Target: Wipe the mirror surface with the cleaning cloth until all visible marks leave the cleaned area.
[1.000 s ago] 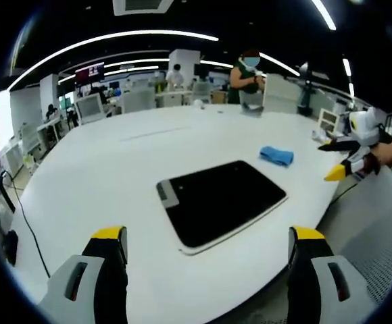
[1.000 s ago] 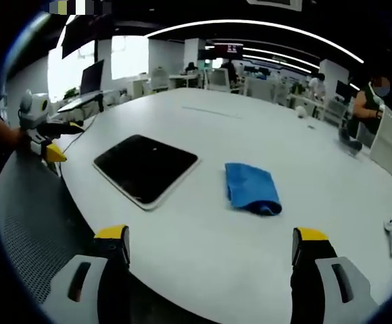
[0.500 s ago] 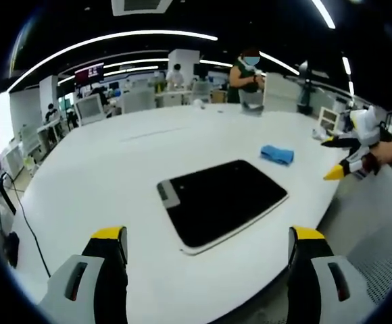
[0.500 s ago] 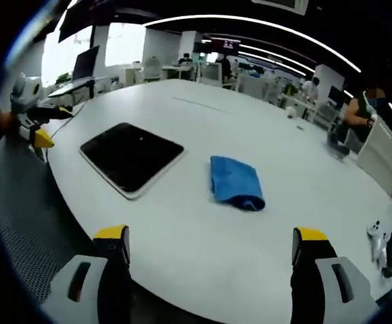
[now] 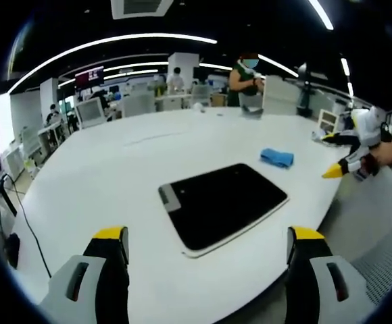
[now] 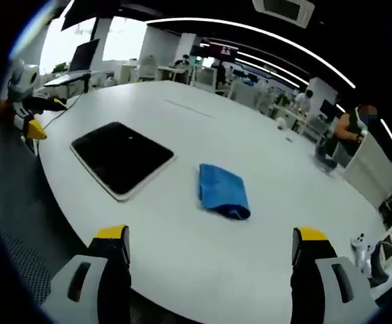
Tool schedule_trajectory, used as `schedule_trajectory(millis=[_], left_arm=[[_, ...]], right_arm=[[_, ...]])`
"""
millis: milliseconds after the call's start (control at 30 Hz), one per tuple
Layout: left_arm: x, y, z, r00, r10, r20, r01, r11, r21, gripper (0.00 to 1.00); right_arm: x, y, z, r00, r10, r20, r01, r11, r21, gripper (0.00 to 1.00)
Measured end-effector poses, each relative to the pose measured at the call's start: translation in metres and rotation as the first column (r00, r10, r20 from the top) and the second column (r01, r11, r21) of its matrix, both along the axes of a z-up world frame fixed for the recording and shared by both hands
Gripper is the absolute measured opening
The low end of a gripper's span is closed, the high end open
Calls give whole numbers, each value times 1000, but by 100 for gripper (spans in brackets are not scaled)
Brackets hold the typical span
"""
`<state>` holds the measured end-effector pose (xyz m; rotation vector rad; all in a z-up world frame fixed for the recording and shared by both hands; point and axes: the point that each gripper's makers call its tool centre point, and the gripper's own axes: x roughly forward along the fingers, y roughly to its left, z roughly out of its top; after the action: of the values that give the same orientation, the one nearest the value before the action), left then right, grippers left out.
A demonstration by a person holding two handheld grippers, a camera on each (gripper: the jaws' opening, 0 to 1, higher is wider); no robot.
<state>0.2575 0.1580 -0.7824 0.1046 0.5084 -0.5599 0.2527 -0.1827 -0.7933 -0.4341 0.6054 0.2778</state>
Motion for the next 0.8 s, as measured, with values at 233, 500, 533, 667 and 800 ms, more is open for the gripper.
schedule_trajectory(millis=[233,500,533,667,800], left_arm=[[0,-2,-3,1000,-20,-6,20,999,34,99],[2,7,-1,1000,24,18,-25,998,64,99],[2,7,-2,1000,23,14,-24,998,66,99],[1,6,-3,1000,14,8,-14,997,74,99],[0,6,-5,1000,14,-3,-13,997,73,99]], right_arm=[[0,8,-3,1000,22,-21,-21,999,40,100],[-2,17,0,998,65,-16,-64,996,69,100],[-2,16,0,998,63,-19,-62,995,73,100],[2,18,6,996,80,-33,-76,990,115,99],[10,26,24,979,186,-85,-182,982,46,98]])
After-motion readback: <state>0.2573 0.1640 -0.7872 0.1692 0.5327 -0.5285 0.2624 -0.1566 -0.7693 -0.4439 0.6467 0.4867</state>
